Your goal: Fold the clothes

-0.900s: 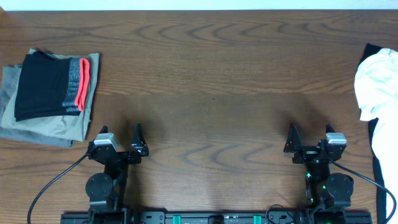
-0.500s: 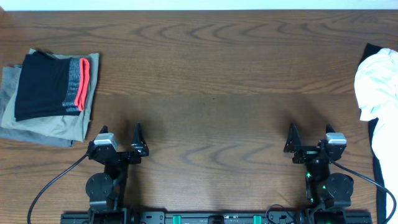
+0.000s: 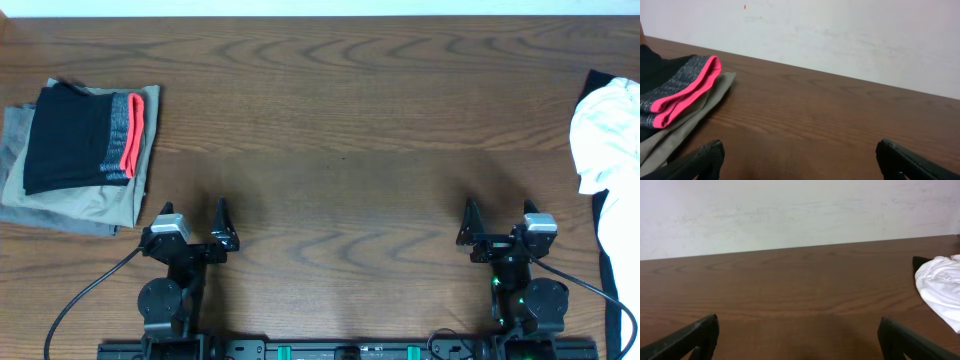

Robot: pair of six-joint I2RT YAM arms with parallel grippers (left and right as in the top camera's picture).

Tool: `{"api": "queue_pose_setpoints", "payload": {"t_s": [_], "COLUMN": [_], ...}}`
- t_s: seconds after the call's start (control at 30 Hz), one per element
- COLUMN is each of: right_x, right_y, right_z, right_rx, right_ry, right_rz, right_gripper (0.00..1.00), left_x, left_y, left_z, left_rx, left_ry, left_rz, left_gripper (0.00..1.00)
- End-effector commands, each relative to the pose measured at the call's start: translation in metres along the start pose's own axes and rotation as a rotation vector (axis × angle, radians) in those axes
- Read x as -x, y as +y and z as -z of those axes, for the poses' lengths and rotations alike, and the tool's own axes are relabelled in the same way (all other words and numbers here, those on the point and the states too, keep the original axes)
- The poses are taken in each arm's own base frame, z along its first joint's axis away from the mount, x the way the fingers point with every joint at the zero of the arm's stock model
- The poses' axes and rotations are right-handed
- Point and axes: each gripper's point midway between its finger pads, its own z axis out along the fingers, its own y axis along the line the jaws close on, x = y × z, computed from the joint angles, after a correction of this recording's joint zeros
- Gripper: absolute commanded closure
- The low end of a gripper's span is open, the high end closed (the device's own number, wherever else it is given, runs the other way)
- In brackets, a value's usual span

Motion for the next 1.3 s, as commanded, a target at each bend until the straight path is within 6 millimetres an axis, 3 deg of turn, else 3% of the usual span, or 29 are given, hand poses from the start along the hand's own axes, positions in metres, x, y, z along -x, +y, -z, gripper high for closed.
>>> {"api": "queue_pose_setpoints", "payload": {"t_s": [0.0,0.97,1.13,1.27], "right_x": [-0.001,0.000,-0.002,-0.001], "right_y": [-0.003,-0.004,0.017,0.019], "right_z": [0.000,0.000,0.001,0.001], "right_rx": [-0.009,-0.017,0.104,0.115], "right_ry": [0.000,-0.004,0.020,0.026], "right_rz": [0.014,0.005,-0.214,-0.342], "right_gripper": [0.01,0.01,0.01,0.01], "left_x": [-0.015,-0.015,-0.015,-0.015], "left_y": [0.001,0.000,0.001,0.001], "left_z": [0.000,0.000,0.000,0.000], "left_rx": [-0.004,-0.004,-0.004,-0.004], "left_ry": [0.051,0.051,0.051,0.051], "left_rz": [-0.006,-0.006,-0.006,-0.006], "left_gripper": [0.02,0.02,0.02,0.02]}}
